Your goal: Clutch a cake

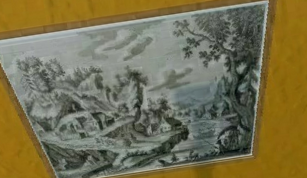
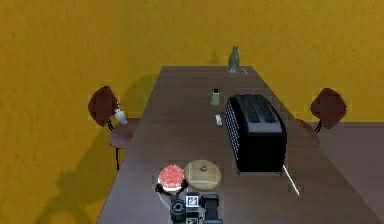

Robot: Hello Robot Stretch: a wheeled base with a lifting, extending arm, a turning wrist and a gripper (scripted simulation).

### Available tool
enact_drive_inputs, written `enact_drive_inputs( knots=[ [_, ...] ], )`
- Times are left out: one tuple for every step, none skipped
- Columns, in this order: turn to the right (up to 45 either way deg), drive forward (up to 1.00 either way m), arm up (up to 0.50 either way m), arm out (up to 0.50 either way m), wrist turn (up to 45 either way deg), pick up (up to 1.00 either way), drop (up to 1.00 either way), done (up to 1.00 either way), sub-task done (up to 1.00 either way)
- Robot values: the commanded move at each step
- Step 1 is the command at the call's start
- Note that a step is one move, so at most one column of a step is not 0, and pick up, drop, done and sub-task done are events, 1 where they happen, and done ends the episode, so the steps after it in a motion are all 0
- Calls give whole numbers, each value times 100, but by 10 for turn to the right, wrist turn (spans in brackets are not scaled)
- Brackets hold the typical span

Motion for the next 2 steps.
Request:
enact_drive_inputs(
  knots=[
    [0, 0, 10, 0, 0, 0, 0, 0, 0],
    [0, 0, 0, 0, 0, 0, 0, 100, 0]
  ],
)
